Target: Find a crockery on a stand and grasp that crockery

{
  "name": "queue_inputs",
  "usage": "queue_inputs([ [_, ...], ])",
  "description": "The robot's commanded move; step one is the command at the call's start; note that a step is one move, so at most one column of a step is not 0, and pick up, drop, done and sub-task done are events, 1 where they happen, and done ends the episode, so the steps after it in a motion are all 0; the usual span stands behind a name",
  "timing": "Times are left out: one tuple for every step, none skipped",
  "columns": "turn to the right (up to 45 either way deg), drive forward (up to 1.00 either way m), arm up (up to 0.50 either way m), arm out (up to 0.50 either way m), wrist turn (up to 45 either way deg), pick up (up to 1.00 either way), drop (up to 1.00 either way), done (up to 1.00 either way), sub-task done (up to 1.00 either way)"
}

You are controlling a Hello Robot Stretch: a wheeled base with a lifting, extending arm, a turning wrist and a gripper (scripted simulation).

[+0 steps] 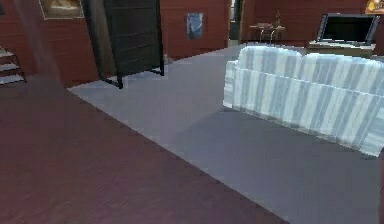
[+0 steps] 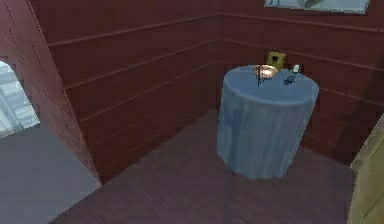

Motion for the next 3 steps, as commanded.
queue_inputs([
  [0.0,1.0,0.0,0.0,0.0,0.0,0.0,0.0,0.0],
  [0.0,1.0,0.0,0.0,0.0,0.0,0.0,0.0,0.0],
  [0.0,1.0,0.0,0.0,0.0,0.0,0.0,0.0,0.0],
])
